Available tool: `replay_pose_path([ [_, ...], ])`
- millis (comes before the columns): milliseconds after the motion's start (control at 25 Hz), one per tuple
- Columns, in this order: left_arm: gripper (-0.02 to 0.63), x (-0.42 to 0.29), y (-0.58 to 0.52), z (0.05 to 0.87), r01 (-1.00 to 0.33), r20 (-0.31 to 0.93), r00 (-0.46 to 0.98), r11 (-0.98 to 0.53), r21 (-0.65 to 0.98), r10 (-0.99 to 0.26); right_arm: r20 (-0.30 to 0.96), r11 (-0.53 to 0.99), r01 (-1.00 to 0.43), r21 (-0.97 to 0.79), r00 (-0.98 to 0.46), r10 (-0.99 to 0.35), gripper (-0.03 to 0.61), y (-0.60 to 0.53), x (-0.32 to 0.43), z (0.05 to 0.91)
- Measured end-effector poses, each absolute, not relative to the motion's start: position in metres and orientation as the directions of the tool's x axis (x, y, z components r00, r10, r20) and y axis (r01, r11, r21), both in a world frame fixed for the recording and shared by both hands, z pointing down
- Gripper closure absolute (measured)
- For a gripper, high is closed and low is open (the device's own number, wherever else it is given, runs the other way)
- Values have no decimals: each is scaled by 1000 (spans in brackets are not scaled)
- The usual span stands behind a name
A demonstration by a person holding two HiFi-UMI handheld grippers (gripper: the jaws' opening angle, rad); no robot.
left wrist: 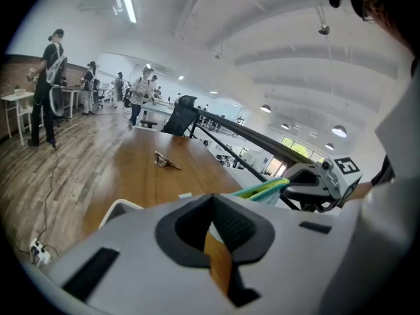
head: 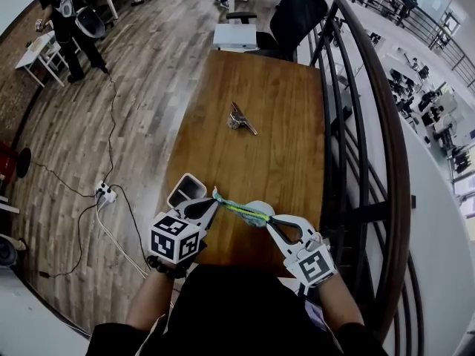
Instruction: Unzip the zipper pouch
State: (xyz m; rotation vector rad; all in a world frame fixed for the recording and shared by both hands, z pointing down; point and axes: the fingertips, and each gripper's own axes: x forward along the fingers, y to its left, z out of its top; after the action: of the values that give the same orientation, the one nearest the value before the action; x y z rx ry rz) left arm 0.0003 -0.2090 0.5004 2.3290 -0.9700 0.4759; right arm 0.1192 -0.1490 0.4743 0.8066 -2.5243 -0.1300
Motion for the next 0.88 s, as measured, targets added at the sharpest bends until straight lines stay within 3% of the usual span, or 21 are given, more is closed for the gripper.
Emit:
replay_pose_path([
  [880, 600, -18, -212, 494, -769, 512, 637, -522, 370, -576, 388, 812, -559, 169, -719, -576, 558, -149, 128, 481],
])
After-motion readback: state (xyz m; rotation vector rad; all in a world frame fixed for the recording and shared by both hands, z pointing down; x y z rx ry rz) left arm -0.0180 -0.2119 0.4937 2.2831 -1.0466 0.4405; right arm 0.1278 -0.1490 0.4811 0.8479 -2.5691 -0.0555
